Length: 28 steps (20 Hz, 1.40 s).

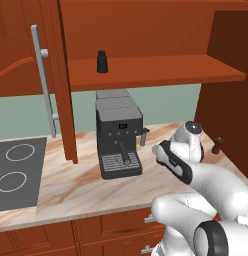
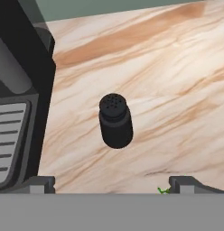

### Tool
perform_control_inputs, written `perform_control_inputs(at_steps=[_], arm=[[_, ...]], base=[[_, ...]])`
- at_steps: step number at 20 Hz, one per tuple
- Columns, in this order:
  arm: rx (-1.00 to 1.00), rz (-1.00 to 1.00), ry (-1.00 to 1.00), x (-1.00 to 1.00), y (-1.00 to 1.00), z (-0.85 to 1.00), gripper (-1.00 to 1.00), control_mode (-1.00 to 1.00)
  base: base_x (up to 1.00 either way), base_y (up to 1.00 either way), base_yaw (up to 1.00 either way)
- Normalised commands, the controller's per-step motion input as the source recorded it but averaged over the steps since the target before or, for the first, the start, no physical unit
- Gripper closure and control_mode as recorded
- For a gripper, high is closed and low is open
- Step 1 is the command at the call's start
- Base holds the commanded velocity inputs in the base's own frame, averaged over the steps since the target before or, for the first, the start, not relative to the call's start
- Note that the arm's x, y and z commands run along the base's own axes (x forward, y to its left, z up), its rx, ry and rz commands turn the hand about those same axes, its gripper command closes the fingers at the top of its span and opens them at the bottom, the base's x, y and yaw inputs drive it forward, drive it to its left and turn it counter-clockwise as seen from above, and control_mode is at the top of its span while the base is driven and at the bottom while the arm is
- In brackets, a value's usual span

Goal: There are various items on the counter. Only move the condiments/shakers into the cabinet.

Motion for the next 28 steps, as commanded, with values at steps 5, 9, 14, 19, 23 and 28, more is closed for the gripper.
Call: perform_control_inputs(at_steps=[5,9,14,19,23,28], arm=[[0.0,0.0,0.0,0.2,0.0,-0.33,-1.0,-1.0],[0.0,0.0,0.0,0.15,0.0,-0.29,-1.0,-1.0],[0.0,0.0,-0.02,0.08,0.0,-0.19,-1.0,-1.0],[0.0,0.0,-0.05,0.1,0.0,-0.13,-1.0,-1.0],[0.0,0.0,-0.04,0.12,0.0,-0.05,-1.0,-1.0],[0.0,0.0,0.0,0.19,0.01,-0.08,-1.0,-1.0]], base=[[0.0,0.0,0.0],[0.0,0.0,0.0],[0.0,0.0,0.0],[0.0,0.0,0.0],[0.0,0.0,0.0],[0.0,0.0,0.0]])
